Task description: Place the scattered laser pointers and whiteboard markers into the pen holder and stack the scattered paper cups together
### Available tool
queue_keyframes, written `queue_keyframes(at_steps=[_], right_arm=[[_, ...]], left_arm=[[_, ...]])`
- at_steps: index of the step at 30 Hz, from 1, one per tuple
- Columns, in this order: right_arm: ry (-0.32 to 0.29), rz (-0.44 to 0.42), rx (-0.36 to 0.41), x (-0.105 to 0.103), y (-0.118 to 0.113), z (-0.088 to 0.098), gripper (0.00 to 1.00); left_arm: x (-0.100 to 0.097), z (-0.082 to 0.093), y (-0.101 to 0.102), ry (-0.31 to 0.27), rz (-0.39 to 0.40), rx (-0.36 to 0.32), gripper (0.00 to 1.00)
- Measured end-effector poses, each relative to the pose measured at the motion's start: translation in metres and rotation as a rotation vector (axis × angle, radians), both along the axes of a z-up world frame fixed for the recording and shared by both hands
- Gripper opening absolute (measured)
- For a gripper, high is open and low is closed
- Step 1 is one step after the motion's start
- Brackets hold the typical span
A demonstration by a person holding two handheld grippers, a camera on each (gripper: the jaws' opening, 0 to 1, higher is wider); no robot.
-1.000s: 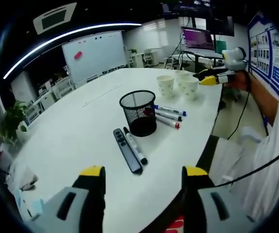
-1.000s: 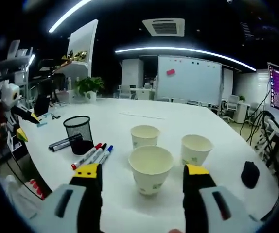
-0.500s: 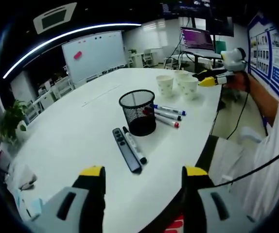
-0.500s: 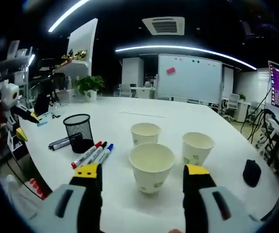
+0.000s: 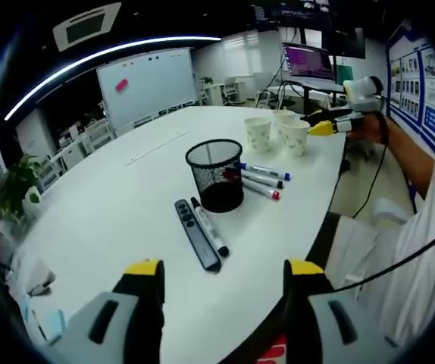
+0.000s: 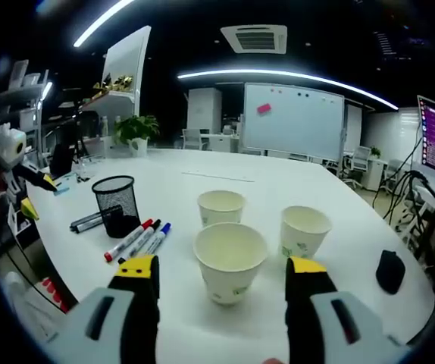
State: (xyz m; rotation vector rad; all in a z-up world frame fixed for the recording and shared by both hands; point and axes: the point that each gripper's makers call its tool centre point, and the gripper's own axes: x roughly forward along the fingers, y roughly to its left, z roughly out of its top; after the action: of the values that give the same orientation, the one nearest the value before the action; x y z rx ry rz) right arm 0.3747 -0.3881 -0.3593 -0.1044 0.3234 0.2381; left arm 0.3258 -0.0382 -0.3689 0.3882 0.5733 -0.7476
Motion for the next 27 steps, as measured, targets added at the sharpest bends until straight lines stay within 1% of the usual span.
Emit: queue_keyframes(at_steps=[15, 27], right_arm=[[0.004, 0.007, -0.006, 0.0045, 0.0009, -0.003, 0.68], [0.001, -0.01, 0.014, 0.0074, -0.001, -0.0063, 0.68]], left_arm=[[-0.0004, -0.0017, 0.0003, 0.004, -0.002, 0.009, 0.64], [-0.0008, -0.0031, 0.0021, 0.008, -0.001, 0.008, 0.64]])
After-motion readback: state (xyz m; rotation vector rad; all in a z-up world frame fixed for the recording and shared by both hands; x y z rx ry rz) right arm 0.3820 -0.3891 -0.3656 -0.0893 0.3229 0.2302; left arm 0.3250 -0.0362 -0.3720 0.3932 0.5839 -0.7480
